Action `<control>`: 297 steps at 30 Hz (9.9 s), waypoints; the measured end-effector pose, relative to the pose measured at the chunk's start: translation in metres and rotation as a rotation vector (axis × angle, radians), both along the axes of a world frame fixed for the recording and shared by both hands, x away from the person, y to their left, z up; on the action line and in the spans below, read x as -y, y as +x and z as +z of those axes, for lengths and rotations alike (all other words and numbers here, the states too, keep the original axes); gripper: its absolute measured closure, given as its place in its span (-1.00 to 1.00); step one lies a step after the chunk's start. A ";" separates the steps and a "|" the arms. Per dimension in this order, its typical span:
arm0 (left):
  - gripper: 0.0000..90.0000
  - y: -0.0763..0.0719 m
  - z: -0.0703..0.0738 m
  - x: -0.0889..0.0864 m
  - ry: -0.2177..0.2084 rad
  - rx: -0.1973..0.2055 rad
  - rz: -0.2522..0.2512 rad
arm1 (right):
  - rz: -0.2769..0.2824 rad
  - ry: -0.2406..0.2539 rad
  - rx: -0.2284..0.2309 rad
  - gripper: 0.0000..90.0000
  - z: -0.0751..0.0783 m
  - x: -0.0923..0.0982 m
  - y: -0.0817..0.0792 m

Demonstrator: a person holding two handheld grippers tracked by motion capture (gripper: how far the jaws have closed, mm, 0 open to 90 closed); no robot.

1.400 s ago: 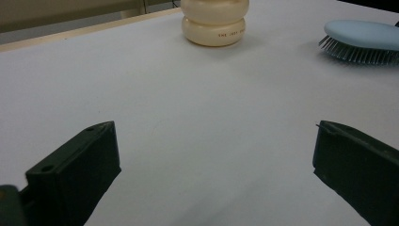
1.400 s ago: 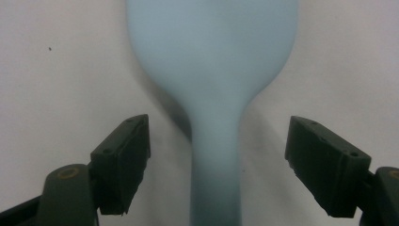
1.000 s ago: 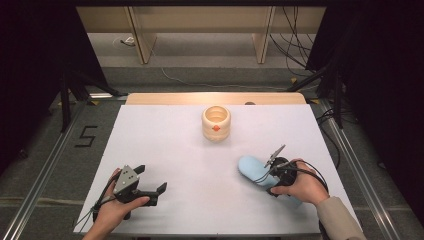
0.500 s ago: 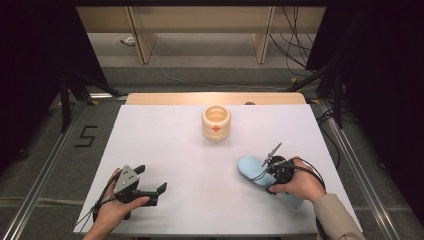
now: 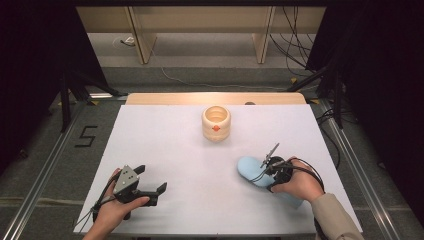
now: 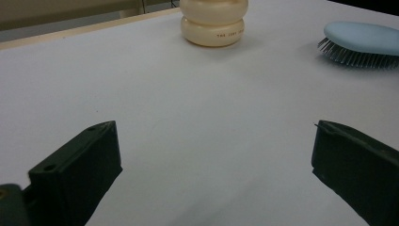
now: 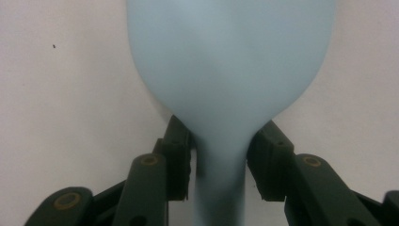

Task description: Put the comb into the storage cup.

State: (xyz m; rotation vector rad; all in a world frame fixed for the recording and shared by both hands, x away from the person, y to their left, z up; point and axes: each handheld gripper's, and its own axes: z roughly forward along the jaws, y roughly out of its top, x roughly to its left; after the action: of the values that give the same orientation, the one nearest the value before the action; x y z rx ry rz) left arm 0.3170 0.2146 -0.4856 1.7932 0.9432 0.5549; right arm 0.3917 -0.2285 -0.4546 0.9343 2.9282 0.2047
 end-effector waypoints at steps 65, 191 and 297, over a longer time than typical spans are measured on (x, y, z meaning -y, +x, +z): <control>-0.94 0.000 0.000 0.000 -0.010 -0.004 0.003 | -0.143 0.174 0.092 0.56 0.021 0.006 -0.004; -0.92 0.000 0.002 0.008 -0.035 -0.012 -0.018 | -0.247 0.544 0.309 0.56 0.028 -0.053 -0.004; -0.85 0.009 0.008 0.120 -0.103 -0.121 -0.255 | -0.233 0.603 0.314 0.56 0.021 -0.104 -0.009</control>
State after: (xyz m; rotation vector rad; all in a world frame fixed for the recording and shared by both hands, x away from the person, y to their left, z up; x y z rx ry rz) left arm 0.3255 0.0947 -0.4776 1.8342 0.7927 0.2349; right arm 0.3830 -0.1240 -0.4333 1.1608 2.4654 1.1445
